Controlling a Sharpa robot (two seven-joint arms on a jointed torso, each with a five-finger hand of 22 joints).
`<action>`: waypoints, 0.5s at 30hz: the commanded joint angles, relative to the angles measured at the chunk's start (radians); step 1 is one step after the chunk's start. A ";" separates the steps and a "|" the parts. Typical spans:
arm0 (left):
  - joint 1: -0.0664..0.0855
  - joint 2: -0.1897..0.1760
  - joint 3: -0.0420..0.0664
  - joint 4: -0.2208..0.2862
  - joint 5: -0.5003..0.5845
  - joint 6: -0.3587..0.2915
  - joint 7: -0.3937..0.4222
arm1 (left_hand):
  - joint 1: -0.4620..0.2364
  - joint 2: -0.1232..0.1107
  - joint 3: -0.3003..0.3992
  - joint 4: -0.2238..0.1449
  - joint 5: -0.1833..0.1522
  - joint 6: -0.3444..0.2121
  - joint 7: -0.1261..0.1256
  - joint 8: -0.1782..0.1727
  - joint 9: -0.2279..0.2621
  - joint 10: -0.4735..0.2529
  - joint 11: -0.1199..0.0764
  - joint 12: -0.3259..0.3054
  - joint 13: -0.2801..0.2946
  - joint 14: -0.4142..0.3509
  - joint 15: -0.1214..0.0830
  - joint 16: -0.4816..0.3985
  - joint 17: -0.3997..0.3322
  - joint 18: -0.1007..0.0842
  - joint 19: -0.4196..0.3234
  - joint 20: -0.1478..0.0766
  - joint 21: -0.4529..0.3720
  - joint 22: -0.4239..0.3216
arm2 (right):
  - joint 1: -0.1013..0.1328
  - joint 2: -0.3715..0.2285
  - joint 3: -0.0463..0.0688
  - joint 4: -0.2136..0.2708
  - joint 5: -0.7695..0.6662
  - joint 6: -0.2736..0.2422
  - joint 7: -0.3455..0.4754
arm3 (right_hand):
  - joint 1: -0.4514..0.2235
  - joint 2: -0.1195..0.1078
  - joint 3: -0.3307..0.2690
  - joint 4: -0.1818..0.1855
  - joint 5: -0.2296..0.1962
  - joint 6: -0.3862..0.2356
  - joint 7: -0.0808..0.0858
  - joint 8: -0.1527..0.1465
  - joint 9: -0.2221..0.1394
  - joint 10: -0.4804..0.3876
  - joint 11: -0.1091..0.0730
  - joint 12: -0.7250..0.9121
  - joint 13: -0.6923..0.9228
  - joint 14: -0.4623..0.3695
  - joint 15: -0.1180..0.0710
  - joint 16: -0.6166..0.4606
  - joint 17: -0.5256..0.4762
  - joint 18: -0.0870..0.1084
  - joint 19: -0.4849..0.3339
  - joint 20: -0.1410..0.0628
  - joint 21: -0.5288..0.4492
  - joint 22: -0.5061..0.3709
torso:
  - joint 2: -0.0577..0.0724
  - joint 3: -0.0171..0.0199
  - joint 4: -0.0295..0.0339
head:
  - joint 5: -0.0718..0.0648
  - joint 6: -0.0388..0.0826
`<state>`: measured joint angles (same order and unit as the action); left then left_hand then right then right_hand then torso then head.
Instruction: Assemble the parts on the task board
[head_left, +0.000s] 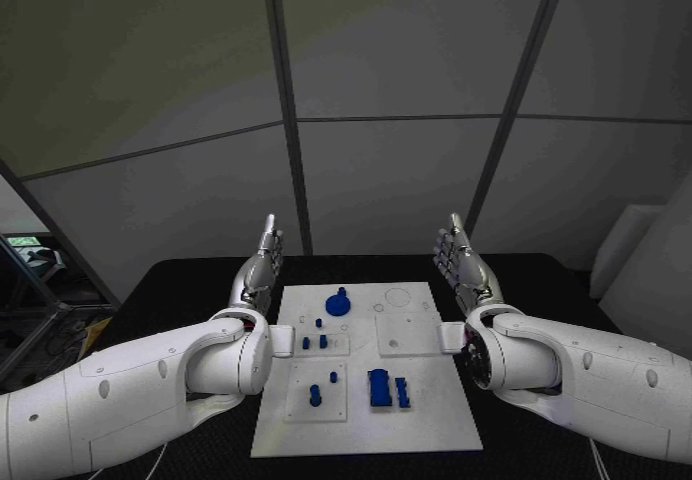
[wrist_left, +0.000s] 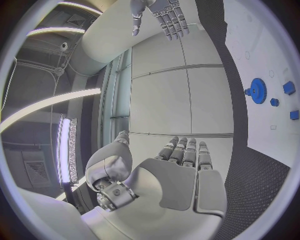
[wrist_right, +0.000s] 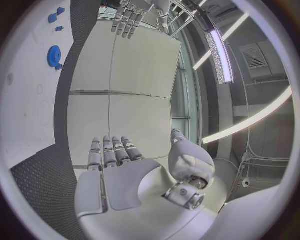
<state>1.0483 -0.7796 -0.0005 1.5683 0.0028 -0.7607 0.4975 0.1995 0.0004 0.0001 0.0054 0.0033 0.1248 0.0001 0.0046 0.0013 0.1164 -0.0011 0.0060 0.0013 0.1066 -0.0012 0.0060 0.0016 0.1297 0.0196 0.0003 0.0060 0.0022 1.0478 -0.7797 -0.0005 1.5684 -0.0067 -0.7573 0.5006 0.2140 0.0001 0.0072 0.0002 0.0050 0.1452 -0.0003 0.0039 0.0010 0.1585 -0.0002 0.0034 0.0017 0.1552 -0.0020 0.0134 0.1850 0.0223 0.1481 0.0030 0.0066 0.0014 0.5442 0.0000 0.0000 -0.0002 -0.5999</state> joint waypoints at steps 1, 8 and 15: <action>0.002 0.000 0.001 0.002 -0.003 -0.009 0.022 | -0.063 0.000 0.000 -0.005 -0.003 -0.039 0.000 -0.005 -0.001 -0.036 0.001 -0.006 -0.001 -0.035 0.001 -0.006 -0.002 -0.039 -0.020 0.000 -0.006 -0.002 | 0.002 0.000 0.000 0.002 0.007 -0.013 0.019 | -0.067 0.000 -0.007 0.000 -0.005 -0.045 0.000 -0.004 -0.001 -0.050 0.000 -0.003 -0.002 -0.050 0.002 -0.013 -0.059 -0.022 -0.046 -0.003 -0.007 -0.001 | 0.000 0.0000 0.0000 | 0.000 0.000; 0.002 0.000 0.001 0.002 -0.003 -0.009 0.022 | -0.091 0.000 0.000 -0.005 -0.003 -0.125 0.000 -0.005 -0.001 -0.116 0.001 -0.006 -0.001 -0.107 0.001 -0.006 -0.002 -0.039 -0.020 0.000 -0.006 -0.002 | 0.002 0.000 0.000 0.002 0.007 -0.013 0.019 | -0.100 0.000 -0.007 0.000 -0.005 -0.067 0.000 -0.004 -0.001 -0.074 0.000 -0.003 -0.002 -0.071 0.002 -0.013 -0.088 -0.022 -0.067 -0.003 -0.007 -0.001 | 0.000 0.0000 0.0000 | 0.000 0.000; 0.002 0.000 0.001 0.002 -0.003 -0.009 0.022 | -0.199 0.000 0.000 -0.005 -0.003 -0.125 0.000 -0.005 -0.001 -0.116 0.001 -0.006 -0.001 -0.107 0.001 -0.006 -0.002 -0.039 -0.020 0.000 -0.006 -0.002 | 0.002 0.000 0.000 0.002 0.007 -0.013 0.019 | -0.214 0.000 -0.007 0.000 -0.005 -0.145 0.000 -0.004 -0.001 -0.159 0.000 -0.003 -0.002 -0.155 0.002 -0.013 -0.185 -0.022 -0.148 -0.003 -0.007 -0.001 | 0.000 0.0000 0.0000 | 0.000 0.000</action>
<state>1.0483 -0.7796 -0.0005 1.5685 0.0051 -0.7671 0.4993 0.0488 -0.0004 0.0001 0.0054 0.0033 0.0058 -0.0005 0.0047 0.0014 0.0052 -0.0007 0.0060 0.0015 0.0054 -0.0001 0.0060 0.0010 0.1301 0.0050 0.0002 0.0060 0.0011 1.0478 -0.7797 -0.0005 1.5687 0.0008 -0.7640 0.5047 0.0054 0.0002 0.0073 0.0002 0.0051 0.0048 -0.0004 0.0039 0.0012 0.0050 0.0000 0.0034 0.0009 0.0035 -0.0001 0.0033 0.0013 0.0069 0.0054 -0.0003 0.0066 0.0015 0.5443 0.0000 0.0001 -0.0002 -0.5998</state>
